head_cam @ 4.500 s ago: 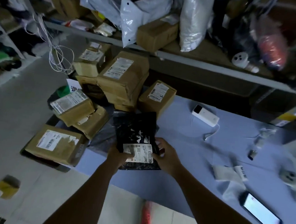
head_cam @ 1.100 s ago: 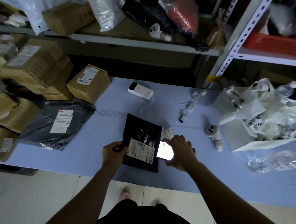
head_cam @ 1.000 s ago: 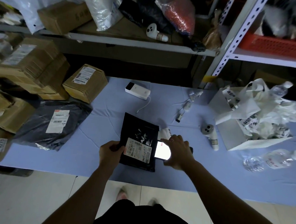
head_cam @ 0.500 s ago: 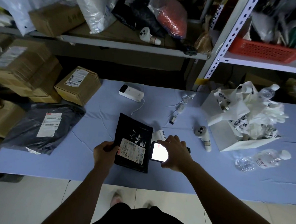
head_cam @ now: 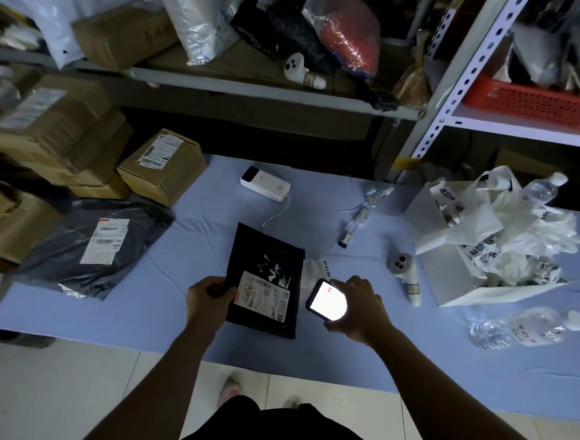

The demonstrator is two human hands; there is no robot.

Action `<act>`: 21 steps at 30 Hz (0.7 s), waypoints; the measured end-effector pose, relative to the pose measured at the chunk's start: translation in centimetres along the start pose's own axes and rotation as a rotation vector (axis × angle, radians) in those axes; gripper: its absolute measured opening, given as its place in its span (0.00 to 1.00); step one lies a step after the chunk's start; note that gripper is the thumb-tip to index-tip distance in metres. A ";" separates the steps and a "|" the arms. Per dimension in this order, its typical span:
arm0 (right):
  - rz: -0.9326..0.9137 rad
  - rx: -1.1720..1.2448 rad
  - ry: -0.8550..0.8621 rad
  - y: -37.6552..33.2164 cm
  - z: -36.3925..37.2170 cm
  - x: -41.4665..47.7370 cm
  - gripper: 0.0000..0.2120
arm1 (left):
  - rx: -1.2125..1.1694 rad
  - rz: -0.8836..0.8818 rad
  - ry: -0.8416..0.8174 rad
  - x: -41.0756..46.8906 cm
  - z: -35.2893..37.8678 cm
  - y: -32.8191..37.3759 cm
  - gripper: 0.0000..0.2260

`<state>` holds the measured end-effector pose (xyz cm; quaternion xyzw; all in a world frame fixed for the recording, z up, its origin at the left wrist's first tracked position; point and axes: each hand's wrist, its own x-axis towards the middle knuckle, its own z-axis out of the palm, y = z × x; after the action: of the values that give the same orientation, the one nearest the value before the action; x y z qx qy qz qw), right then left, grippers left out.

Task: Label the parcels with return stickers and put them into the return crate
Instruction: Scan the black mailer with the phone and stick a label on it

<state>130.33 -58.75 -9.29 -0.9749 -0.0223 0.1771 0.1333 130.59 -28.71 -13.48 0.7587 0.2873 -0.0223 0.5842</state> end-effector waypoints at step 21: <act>0.202 0.264 0.194 2.0 5.6 2.8 0.27 | 0.069 -0.086 0.066 0.0 -2.4 -3.9 0.15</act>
<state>130.94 -58.99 -15.81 -0.9587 0.1122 0.0959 0.2433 128.03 -25.96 -16.12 0.7656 0.3380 -0.0324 0.5464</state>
